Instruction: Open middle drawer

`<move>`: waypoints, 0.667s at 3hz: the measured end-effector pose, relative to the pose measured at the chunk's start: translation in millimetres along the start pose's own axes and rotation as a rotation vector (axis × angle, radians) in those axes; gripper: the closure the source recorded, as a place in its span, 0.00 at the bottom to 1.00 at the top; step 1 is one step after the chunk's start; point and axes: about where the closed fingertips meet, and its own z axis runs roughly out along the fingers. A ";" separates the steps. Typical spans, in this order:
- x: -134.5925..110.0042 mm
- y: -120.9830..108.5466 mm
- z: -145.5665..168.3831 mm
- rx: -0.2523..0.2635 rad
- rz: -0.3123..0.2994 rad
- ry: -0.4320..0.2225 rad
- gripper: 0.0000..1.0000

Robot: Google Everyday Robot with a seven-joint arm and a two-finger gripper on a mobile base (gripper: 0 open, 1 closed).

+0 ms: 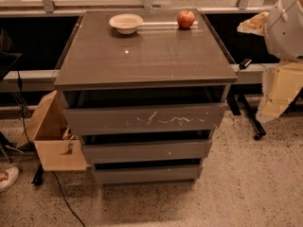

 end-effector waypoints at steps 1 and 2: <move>0.0 0.1 0.2 0.000 0.000 0.000 0.00; 0.2 14.2 30.8 -0.064 -0.032 -0.022 0.00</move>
Offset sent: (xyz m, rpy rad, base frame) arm -0.0007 0.0098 -0.0871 0.0167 0.1559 0.1168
